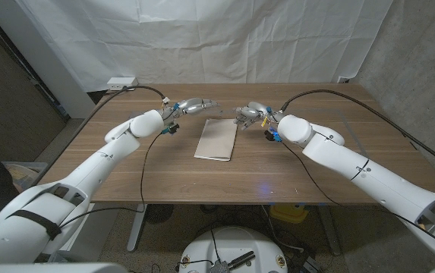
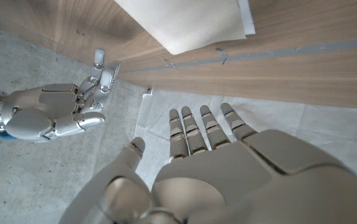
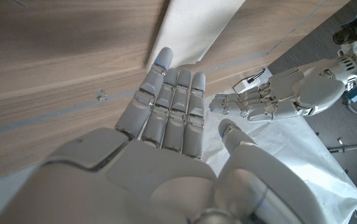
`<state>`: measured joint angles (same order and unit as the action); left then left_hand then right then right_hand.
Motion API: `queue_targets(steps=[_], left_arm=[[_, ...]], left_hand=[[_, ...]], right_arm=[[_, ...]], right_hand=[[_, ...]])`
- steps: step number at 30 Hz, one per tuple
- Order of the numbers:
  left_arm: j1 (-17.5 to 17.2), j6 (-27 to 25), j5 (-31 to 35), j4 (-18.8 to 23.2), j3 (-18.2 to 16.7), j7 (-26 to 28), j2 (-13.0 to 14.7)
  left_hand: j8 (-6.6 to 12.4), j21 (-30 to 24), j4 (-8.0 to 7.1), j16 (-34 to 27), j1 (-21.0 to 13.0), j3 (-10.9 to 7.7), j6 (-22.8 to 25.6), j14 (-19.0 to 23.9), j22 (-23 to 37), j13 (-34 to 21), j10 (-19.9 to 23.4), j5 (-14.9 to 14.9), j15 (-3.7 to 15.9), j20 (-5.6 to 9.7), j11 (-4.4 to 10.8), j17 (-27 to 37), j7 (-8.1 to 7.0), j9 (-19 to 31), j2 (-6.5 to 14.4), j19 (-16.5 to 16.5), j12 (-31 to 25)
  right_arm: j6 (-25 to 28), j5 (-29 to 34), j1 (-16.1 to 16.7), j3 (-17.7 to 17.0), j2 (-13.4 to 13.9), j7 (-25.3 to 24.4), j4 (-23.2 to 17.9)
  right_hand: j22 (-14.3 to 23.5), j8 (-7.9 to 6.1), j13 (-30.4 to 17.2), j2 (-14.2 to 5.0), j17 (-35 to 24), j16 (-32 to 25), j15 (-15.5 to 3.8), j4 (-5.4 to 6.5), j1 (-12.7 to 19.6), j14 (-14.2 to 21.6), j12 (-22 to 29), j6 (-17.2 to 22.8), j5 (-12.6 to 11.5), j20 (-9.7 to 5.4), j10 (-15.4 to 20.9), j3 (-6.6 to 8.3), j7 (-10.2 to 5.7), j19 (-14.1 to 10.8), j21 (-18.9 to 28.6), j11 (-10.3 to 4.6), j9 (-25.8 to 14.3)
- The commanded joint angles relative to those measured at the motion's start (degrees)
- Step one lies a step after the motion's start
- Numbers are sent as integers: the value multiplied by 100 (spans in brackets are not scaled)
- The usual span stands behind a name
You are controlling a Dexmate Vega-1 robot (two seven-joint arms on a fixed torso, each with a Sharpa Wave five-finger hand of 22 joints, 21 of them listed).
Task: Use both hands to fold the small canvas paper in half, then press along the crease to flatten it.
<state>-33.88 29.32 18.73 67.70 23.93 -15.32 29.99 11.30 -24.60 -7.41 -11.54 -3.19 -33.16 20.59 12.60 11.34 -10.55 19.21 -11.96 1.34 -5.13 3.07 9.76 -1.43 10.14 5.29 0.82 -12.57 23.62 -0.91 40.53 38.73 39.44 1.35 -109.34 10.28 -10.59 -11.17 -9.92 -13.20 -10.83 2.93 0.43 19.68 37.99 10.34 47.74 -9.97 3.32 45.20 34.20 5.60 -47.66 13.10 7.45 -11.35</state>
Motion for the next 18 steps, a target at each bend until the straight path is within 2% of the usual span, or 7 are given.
queue_targets(steps=[1,7,13,18], left_arm=[[-406,148,-919,157,-446,472,-274],[-538,150,-1427,199,-597,465,-425],[-679,233,-1971,255,-759,426,-562],[-642,569,-2439,57,-820,172,-653]], left_hand=[[-32,-89,101,9,-125,-70,16,110,8,-22,-10,42,6,-10,-39,5,-21,7,204,188,24],[-112,-97,236,61,-257,-160,-224,101,7,-23,-182,84,23,7,-36,2,-35,6,192,236,106],[-153,-81,323,106,-325,-206,-478,19,11,-25,-350,122,-40,-4,-77,7,-104,7,158,213,156],[-145,-79,348,103,-340,-215,-525,23,13,-26,-372,133,-28,14,-61,8,-105,7,141,216,155]], right_arm=[[-998,-466,601,-578,-170,-724,362],[-2069,-898,876,-860,-549,-1063,971],[-2775,-1136,987,-1019,-789,-1237,1344],[-3236,-1328,1032,-1116,-925,-1253,1530]], right_hand=[[12,29,-24,-6,-34,10,3,-86,126,-167,2,-183,-3,11,-139,4,-25,168,-77,1,-9],[13,22,-28,-25,-64,20,31,-198,250,-713,-21,-558,-3,6,-695,-44,-73,595,-197,-59,-12],[10,39,-28,0,-61,19,35,-282,326,-932,-21,-792,-8,19,-955,-68,-94,834,-242,-54,-11],[6,54,-27,77,-20,18,74,-436,426,-1062,-8,-1011,-8,64,-1120,-87,-139,959,-240,-69,-9]])
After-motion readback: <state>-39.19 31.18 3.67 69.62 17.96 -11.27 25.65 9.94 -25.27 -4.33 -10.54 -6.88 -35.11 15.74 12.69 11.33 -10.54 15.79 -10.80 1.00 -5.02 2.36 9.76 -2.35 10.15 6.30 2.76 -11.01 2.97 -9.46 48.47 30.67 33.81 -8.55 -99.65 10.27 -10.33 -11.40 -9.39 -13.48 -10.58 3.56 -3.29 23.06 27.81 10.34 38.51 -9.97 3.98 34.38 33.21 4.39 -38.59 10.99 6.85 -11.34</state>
